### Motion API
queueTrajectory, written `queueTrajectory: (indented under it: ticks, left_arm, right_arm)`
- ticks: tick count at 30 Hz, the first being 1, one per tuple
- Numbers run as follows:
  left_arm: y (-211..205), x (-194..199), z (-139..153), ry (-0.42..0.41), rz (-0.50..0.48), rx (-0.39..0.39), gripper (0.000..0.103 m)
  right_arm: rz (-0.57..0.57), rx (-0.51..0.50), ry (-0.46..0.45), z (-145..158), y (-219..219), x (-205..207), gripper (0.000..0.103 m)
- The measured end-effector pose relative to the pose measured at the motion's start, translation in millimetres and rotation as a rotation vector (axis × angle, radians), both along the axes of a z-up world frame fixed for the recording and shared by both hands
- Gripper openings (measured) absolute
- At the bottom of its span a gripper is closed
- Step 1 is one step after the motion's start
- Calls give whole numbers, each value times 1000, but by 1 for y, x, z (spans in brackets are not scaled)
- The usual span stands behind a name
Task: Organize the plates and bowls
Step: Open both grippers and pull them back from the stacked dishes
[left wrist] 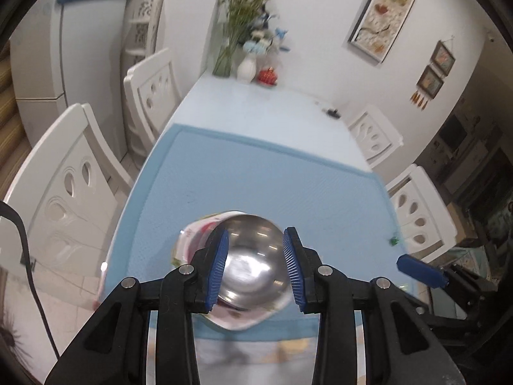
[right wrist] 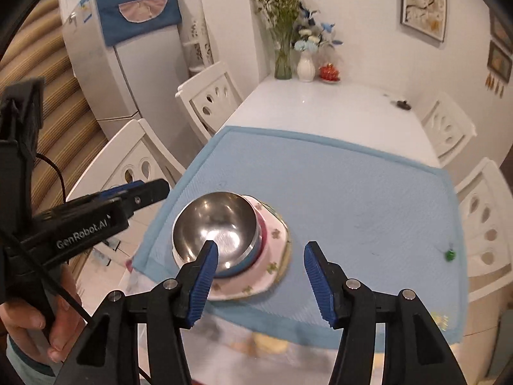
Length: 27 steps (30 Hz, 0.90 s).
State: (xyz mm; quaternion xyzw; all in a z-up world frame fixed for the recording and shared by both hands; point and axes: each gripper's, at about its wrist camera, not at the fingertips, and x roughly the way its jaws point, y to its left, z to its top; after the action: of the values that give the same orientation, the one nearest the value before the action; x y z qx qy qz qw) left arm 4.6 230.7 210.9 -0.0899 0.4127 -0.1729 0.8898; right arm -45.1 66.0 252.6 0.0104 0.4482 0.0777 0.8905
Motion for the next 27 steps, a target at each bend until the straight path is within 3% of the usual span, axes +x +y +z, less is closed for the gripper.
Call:
queueTrajectory:
  ticks: [7,10,19,27]
  left_arm:
    - [-23,-72,27,-94,-8,51,33]
    - [-29,-94,30,-89,-25,59,40]
    - [-25,-126,54,-110,12,67,40]
    - [-44,-154,90,-222,-35,226,41]
  right_arm:
    - [-87,7,-2,19,-28,-56,55]
    - [-114,22,-4,23,-34,-80,55]
    - [-178,73,2,28,-41,-114,56]
    - [-248,205,7,28,-46,-138,66]
